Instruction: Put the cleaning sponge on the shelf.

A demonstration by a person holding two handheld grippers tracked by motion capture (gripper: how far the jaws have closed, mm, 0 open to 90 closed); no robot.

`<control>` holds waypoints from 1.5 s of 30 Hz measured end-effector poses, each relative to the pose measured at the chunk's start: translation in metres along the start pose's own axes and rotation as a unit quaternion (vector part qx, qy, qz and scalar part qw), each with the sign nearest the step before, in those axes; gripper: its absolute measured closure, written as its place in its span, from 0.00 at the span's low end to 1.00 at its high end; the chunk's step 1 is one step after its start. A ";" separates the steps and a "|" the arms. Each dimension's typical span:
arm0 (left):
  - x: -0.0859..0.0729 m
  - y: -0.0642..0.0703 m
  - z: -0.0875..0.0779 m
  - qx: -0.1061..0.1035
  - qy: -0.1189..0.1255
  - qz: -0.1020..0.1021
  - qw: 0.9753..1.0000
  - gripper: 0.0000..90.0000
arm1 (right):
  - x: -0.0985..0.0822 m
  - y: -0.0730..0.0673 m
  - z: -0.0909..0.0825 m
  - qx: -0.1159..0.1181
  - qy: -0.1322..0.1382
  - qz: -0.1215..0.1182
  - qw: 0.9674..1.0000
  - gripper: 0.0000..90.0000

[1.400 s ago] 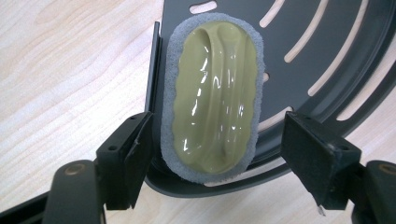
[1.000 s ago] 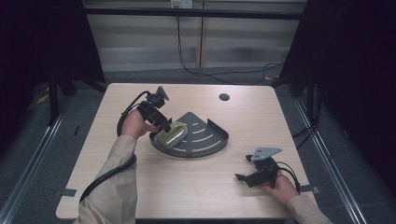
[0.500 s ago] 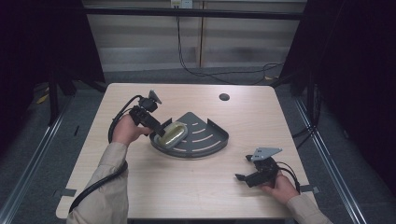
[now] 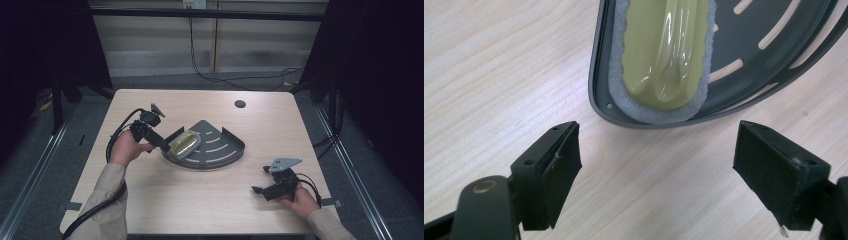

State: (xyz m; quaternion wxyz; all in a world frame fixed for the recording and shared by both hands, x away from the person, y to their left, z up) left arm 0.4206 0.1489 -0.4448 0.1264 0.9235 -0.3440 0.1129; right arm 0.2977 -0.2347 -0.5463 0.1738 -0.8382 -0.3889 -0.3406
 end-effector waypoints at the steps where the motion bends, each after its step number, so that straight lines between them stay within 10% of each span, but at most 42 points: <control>1: -0.002 -0.001 0.000 0.000 0.001 0.002 1.000 0.21 | 0.000 0.000 0.000 0.000 0.000 0.000 1.000 0.12; 45: -0.093 -0.019 0.031 0.012 0.021 -0.024 0.999 0.23 | 0.000 0.000 0.000 0.001 0.001 -0.001 1.000 0.12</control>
Point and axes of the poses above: each handheld gripper's, and its own axes: z roughly forward along the jaws, x roughly out of its top, y roughly to its right, the point moved 5 cm from there along z, roughly forward along the jaws, and after that the axes turned 1 degree about -y, right-handed, at the moved point
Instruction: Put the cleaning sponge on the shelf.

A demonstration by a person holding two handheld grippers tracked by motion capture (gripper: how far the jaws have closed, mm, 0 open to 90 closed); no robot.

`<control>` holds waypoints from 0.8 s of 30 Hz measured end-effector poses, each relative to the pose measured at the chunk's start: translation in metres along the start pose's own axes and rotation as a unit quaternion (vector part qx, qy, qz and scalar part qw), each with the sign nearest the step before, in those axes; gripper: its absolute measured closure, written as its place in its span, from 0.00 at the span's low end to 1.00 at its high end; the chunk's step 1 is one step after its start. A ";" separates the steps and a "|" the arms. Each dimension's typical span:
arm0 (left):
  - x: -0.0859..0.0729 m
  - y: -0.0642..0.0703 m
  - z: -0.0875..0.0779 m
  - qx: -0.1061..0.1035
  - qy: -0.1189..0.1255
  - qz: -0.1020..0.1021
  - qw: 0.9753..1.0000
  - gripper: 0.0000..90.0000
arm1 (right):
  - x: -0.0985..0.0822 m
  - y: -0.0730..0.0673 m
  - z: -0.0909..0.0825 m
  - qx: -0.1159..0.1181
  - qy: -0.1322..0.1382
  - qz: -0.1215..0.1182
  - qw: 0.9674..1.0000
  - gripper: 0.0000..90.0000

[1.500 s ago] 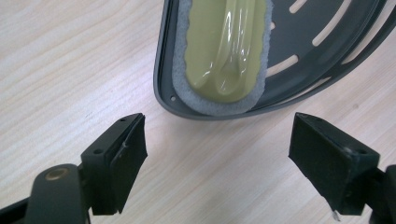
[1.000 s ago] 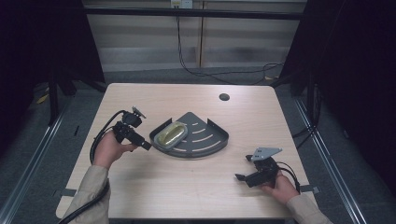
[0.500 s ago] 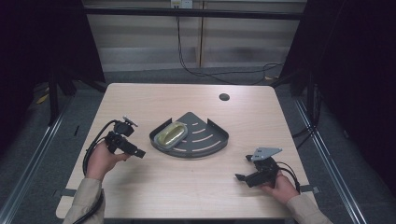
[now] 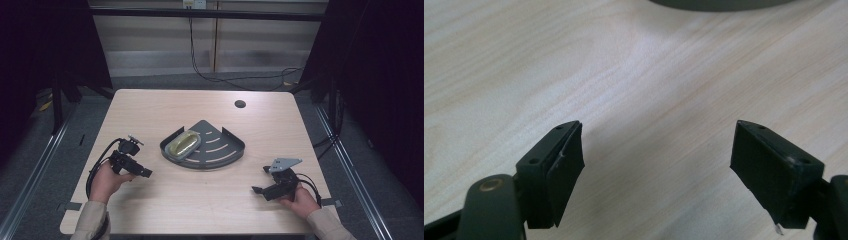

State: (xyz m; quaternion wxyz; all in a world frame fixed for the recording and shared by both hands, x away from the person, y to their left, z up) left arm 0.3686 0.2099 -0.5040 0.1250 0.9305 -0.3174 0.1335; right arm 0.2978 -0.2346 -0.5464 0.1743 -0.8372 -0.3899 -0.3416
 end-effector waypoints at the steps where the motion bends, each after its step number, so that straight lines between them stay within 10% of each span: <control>1: -0.002 0.000 0.001 0.000 -0.002 0.002 1.000 0.23 | 0.000 0.000 0.000 0.000 0.000 0.000 1.000 0.12; 24: -0.018 0.001 0.011 0.033 -0.015 0.033 0.999 0.23 | 0.000 0.000 0.000 0.000 -0.001 0.000 1.000 0.12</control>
Point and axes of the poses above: each handheld gripper's, and its own axes: z roughly forward along the jaws, x roughly out of its top, y roughly to its right, the point moved 5 cm from there along z, roughly forward along the jaws, and after that the axes turned 1 degree about -y, right-handed, at the moved point
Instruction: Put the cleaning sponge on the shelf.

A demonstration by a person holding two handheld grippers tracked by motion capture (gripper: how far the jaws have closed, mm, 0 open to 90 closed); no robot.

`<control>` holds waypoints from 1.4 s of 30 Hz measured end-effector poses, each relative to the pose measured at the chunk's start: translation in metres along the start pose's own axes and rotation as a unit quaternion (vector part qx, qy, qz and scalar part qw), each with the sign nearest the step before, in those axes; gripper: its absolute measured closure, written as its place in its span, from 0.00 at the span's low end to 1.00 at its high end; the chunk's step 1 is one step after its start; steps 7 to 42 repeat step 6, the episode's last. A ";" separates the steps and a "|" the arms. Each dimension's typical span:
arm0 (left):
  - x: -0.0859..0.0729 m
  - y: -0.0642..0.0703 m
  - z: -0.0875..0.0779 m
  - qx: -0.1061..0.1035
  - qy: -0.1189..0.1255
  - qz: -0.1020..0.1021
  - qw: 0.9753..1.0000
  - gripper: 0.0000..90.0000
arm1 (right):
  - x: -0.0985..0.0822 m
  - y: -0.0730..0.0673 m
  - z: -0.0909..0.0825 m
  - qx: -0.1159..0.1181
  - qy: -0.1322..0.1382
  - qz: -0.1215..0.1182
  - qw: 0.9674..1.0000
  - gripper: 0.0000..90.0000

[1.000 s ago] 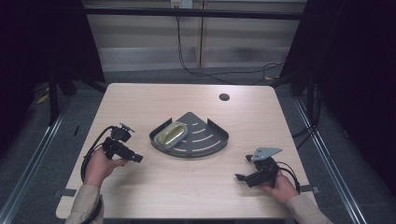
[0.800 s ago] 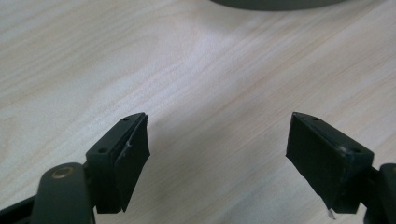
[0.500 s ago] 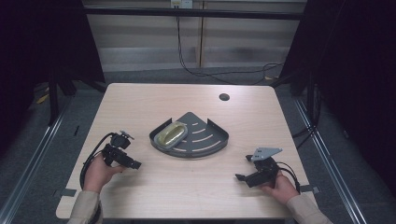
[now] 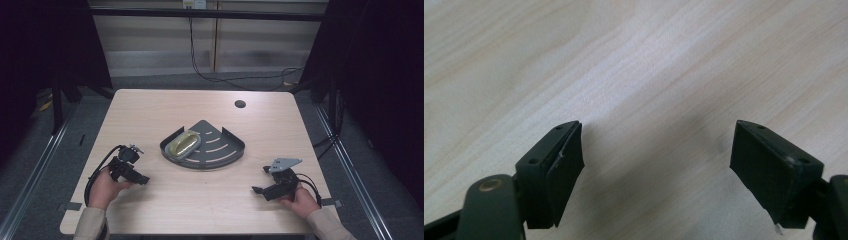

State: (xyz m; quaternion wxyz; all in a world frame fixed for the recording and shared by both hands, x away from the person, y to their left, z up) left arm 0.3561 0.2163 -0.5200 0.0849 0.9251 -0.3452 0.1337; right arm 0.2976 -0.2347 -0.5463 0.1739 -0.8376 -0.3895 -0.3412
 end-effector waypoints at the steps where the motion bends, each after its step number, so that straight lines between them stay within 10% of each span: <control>1: -0.001 0.000 0.000 0.001 -0.007 0.002 1.000 0.23 | 0.000 0.000 0.000 0.000 0.000 0.000 1.000 0.12; 42: 0.002 0.001 -0.007 0.001 -0.008 -0.002 1.000 0.23 | 0.000 0.000 0.000 0.000 0.000 0.000 1.000 0.12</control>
Point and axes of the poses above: each handheld gripper's, and its own axes: z roughly forward along the jaws, x roughly out of its top, y roughly to its right, the point moved 5 cm from there along z, roughly forward along the jaws, and after that the axes turned 1 degree about -y, right-handed, at the moved point
